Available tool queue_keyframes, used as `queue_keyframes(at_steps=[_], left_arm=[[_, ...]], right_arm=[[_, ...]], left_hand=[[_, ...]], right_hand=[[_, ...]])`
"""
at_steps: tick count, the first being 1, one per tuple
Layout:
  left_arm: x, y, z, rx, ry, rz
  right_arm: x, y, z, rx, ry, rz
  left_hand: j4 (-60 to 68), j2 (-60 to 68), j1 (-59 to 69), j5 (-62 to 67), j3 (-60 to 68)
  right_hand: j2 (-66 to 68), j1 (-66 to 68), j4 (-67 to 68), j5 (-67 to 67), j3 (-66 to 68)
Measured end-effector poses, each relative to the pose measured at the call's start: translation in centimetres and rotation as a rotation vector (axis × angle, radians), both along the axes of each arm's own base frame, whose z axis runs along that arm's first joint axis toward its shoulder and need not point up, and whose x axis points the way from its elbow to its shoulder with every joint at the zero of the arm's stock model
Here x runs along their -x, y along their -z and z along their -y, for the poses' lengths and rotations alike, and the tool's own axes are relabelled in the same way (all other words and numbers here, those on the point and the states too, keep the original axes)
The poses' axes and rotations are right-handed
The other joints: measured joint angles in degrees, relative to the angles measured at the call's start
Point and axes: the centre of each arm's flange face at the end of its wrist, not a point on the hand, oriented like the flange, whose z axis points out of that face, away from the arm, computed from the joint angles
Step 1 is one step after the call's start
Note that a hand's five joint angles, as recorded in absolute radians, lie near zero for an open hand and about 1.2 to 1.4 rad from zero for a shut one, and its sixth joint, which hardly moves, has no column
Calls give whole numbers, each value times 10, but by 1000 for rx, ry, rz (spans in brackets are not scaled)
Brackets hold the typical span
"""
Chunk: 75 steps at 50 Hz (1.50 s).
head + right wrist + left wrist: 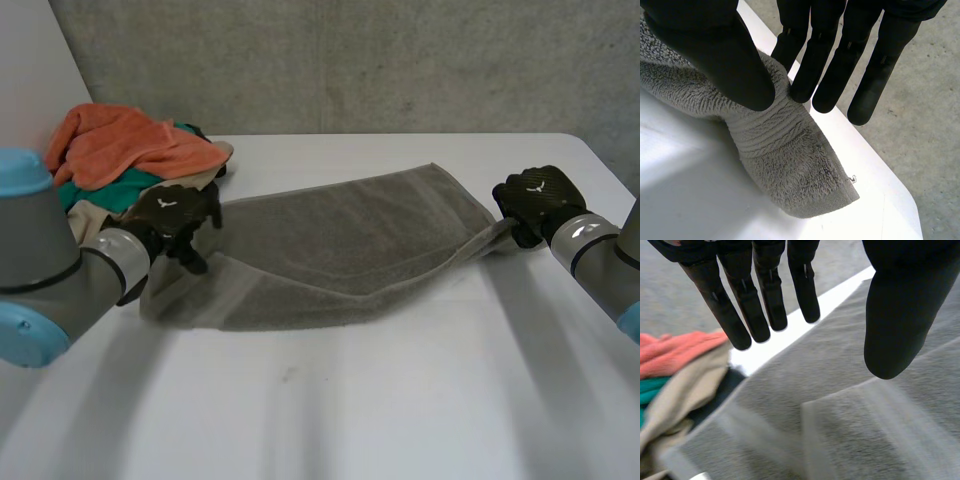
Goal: Fold the laundry.
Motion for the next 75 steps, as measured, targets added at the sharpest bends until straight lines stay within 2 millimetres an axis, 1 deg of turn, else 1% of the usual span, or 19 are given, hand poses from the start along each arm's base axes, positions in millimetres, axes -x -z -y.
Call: queue_keyframes(at_steps=[2,8,17,23,31,38,43,44,46,47,51,55,57,59,61,62,64,72,75], left_arm=[[4,0,1,-31,36,4],[18,6,17,-90,105,88],[39,30,41,-95,110,273],[53,40,46,-77,113,308],[64,51,45,-59,131,337],[64,58,46,-46,136,379],[63,59,47,-41,138,394],[62,60,48,-39,139,399],[62,59,48,-37,139,403],[62,59,47,-37,139,404],[61,57,47,-33,131,411],[60,53,47,-27,108,421],[59,51,47,-24,102,423],[59,49,47,-22,98,424],[59,48,46,-20,97,425],[58,47,45,-20,97,425],[58,47,44,-22,98,427],[54,44,40,-37,78,450],[48,31,34,-46,59,462]], right_arm=[[0,0,1,0,2,1],[2,1,2,3,3,-11],[2,7,3,4,-6,-46],[1,13,3,0,-14,-69],[0,19,3,-2,-17,-95],[0,20,4,-1,-17,-101],[0,21,4,-2,-16,-102],[1,21,5,-1,-15,-101],[1,20,5,0,-14,-100],[1,20,5,0,-14,-99],[2,18,5,2,-11,-95],[2,15,5,5,-8,-87],[2,15,5,6,-7,-84],[2,14,5,6,-6,-82],[2,14,5,6,-6,-81],[2,13,5,6,-7,-81],[2,14,4,5,-7,-82],[2,12,4,4,-7,-86],[4,9,3,4,-5,-93]], left_hand=[[-37,-34,-33,-37,-33],[-47,-41,-37,-47,-40],[2,-1,9,4,-5],[5,2,11,6,-2],[1,1,9,2,-3],[19,20,29,20,16],[97,97,110,96,95],[152,155,167,151,150],[168,174,184,167,166],[242,246,258,241,239],[310,309,308,306,304],[315,315,315,317,313],[225,222,220,228,220],[197,196,191,199,196],[214,218,220,216,214],[277,280,290,277,275],[327,326,320,321,323],[346,344,320,328,342],[346,344,320,328,342]], right_hand=[[0,0,0,0,0],[0,0,0,0,0],[0,0,0,0,0],[0,0,0,0,0],[0,0,0,0,0],[0,0,0,0,0],[0,0,0,0,0],[0,0,0,0,0],[0,0,0,0,0],[0,0,0,0,0],[0,0,0,0,0],[0,0,0,0,0],[0,0,0,0,0],[0,0,0,0,0],[0,0,0,0,0],[0,0,0,0,0],[0,0,0,0,0],[0,0,0,0,0],[0,0,0,0,0]])
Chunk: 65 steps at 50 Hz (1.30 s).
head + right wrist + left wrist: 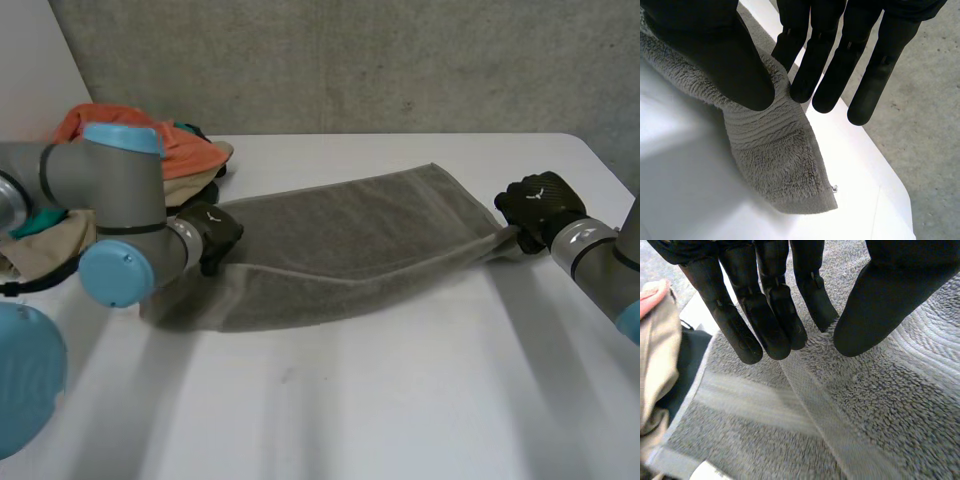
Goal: Fold the laundry.
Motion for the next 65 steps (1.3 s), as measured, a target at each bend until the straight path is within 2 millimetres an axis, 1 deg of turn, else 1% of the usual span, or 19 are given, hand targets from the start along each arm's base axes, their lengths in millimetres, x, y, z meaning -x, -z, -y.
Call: queue_keyframes(at_steps=[7,8,9,12,15,16,20,22,29,35,42,51,56,57,59,61,63,64,65], left_arm=[[-25,-35,-37,-69,-23,59],[-35,-43,-57,-119,-8,97],[-37,-44,-62,-130,-3,105],[-57,-51,-111,-255,84,194],[-67,-53,-143,-317,168,234],[-72,-54,-162,-344,225,248],[-80,-58,-194,-355,320,235],[-80,-59,-198,-339,326,212],[-70,-64,-174,-248,236,135],[-55,-71,-117,-82,76,101],[-34,-77,-68,45,-35,42],[-14,-57,-22,89,-124,10],[-8,-45,-5,122,-170,19],[-6,-44,-2,129,-174,18],[-3,-42,1,143,-177,12],[0,-39,4,157,-174,1],[4,-38,6,176,-168,-13],[5,-38,6,181,-167,-18],[7,-37,7,193,-164,-27]], right_arm=[[13,-22,-18,-66,0,-94],[19,-27,-30,-118,-7,-148],[20,-28,-34,-134,-10,-163],[36,-33,-70,-299,-56,-312],[47,-34,-97,-414,-112,-412],[52,-35,-112,-466,-146,-453],[60,-33,-139,-532,-213,-503],[61,-32,-142,-529,-219,-506],[59,-25,-129,-421,-182,-495],[48,-17,-90,-283,-100,-416],[32,-16,-37,-65,-23,-271],[8,-7,10,130,-18,-150],[-6,15,27,158,-41,-148],[-8,19,29,157,-43,-150],[-11,27,33,157,-42,-152],[-13,34,38,154,-33,-151],[-14,40,42,151,-16,-144],[-14,40,43,149,-11,-140],[-14,43,44,142,3,-127]], left_hand=[[0,1,0,0,0],[0,1,0,0,1],[0,1,0,0,1],[0,2,0,0,1],[0,2,0,0,1],[0,2,0,0,1],[0,2,0,0,1],[0,2,0,0,1],[0,2,0,0,1],[1,2,0,0,1],[0,2,0,0,1],[1,3,0,0,1],[1,2,0,0,1],[1,3,0,0,1],[-16,-14,-10,-11,-15],[-213,-222,-221,-199,-209],[-361,-355,-390,-345,-353],[-361,-355,-390,-345,-353],[-511,-510,-522,-486,-500]], right_hand=[[0,0,0,0,0],[0,0,0,4,0],[0,0,0,5,0],[0,0,0,14,0],[0,0,0,16,0],[0,0,0,17,0],[0,0,0,19,0],[0,0,0,19,0],[0,0,0,19,0],[0,0,0,19,0],[0,0,0,20,0],[0,0,0,21,0],[-11,-4,-14,10,-13],[-35,-13,-37,-18,-39],[-196,-167,-187,-174,-186],[-379,-348,-364,-361,-364],[-505,-479,-507,-484,-508],[-524,-499,-533,-511,-529],[-545,-520,-556,-536,-552]])
